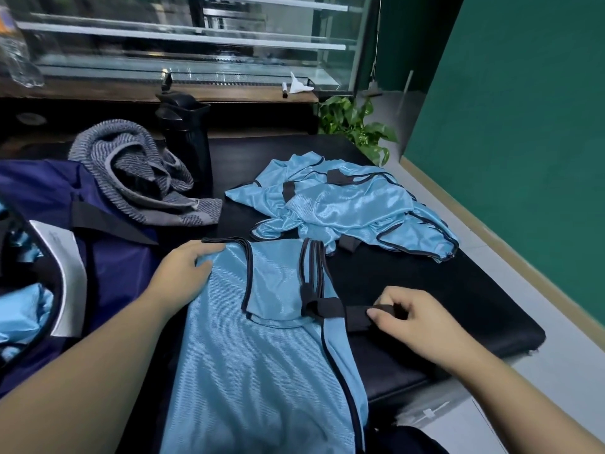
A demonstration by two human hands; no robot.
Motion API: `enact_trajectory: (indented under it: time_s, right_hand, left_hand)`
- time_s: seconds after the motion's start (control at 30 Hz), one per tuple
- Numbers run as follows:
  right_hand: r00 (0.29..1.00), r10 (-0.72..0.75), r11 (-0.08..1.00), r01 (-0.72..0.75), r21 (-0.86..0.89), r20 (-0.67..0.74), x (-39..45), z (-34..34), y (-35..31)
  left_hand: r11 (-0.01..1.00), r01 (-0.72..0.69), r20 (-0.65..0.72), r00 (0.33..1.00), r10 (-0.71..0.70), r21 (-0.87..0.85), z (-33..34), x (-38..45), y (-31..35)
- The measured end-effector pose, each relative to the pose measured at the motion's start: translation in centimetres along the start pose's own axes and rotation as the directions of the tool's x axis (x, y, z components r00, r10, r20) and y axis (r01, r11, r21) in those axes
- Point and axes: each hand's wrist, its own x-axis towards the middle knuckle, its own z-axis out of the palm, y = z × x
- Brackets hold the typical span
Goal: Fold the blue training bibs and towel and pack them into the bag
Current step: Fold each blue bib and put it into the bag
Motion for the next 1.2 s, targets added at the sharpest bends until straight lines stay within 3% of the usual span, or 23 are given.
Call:
enact_trajectory:
  time_s: [0.07, 0.17, 0.3, 0.4, 0.47, 0.57, 0.63, 0.73, 0.97, 1.1, 1.2]
  right_hand:
    - [0.998, 0.062, 0.996, -0.062, -0.061, -0.01, 0.3, 0.4, 0.0]
    - [0.999, 0.032, 0.996, -0.035, -0.087, -0.031, 0.6, 0.8, -1.0]
    - [0.991, -0.136, 0.987, 0.135, -0.081, 0.001, 0.5, 1.6, -3.9]
    - [0.951, -0.268, 0.918, 0.3, -0.259, 0.154, 0.5, 2.9, -5.5]
    - [0.945, -0.278, 0.858, 0.325, -0.398, 0.173, 0.7, 3.9, -5.5]
    - [0.963, -0.268, 0.89, 0.246, -0.384, -0.005, 1.0, 4.6, -5.0]
    - [0.977, -0.155, 0.963, 0.117, -0.241, -0.145, 0.8, 4.0, -4.4]
    - [0.974, 0.013, 0.998, -0.025, -0.049, -0.228, 0.2, 2.9, -3.8]
    - [0.973, 0.032, 0.998, -0.021, 0.053, -0.228, -0.8, 1.8, -3.8]
    - [0.984, 0.174, 0.945, -0.156, 0.286, -0.036, -0.8, 1.9, -4.3]
    - [0.976, 0.217, 0.971, -0.213, 0.11, -0.03, -0.3, 1.8, -4.3]
  left_hand:
    - [1.0, 0.001, 0.0, 1.0, -0.001, 0.002, 0.0, 0.0, -0.1]
    - [1.0, 0.006, 0.002, 1.0, -0.006, -0.003, 0.0, 0.0, -0.1]
    - [1.0, 0.017, -0.009, 1.0, -0.017, -0.005, 0.0, -0.1, 0.1]
    - [1.0, 0.019, -0.014, 1.0, -0.02, -0.014, 0.1, -0.1, 0.0]
    - [0.999, 0.019, -0.017, 1.0, -0.02, -0.03, 0.0, -0.1, 0.1]
    - [0.999, 0.025, -0.012, 1.0, -0.026, -0.032, 0.0, -0.2, 0.1]
    - [0.999, 0.02, -0.012, 1.0, -0.021, -0.035, 0.0, -0.2, 0.2]
    - [0.999, 0.007, -0.019, 1.0, -0.008, -0.037, 0.0, -0.2, 0.1]
    - [0.999, -0.014, -0.022, 1.0, 0.013, -0.042, 0.1, -0.2, 0.1]
    - [1.0, -0.005, -0.011, 1.0, 0.005, -0.03, -0.1, -0.3, 0.3]
    - [0.999, 0.003, -0.004, 1.0, -0.003, -0.032, -0.1, -0.5, 0.6]
